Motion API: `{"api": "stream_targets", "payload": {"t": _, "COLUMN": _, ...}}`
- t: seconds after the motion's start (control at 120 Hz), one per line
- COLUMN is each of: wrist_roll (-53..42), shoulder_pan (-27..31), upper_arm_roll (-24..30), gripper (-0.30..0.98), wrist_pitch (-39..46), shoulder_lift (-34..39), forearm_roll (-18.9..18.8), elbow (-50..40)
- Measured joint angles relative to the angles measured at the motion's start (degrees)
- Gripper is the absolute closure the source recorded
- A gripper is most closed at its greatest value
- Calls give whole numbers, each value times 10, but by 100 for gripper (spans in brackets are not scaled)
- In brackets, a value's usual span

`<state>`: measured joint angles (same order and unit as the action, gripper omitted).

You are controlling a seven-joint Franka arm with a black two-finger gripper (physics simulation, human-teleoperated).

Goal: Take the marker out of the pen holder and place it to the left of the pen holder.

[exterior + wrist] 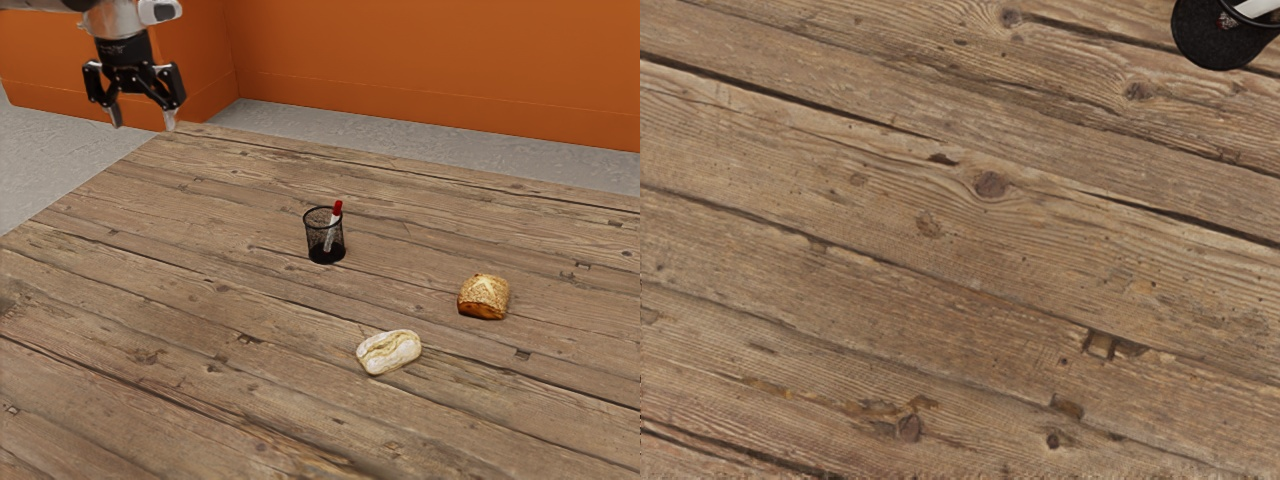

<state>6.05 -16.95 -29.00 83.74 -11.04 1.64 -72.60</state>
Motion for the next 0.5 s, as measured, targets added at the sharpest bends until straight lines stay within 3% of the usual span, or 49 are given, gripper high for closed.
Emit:
{"api": "stream_targets", "payload": {"t": 0.25, "wrist_roll": -13, "shoulder_pan": 2, "upper_arm_roll": 3, "gripper": 2, "wrist_pitch": -6, "shoulder_lift": -11, "forearm_roll": 12, "elbow": 3}}
{"api": "stream_targets", "payload": {"t": 0.5, "wrist_roll": 4, "shoulder_pan": -22, "upper_arm_roll": 23, "gripper": 2, "wrist_pitch": 243, "shoulder_lift": -183, "forearm_roll": 22, "elbow": 31}}
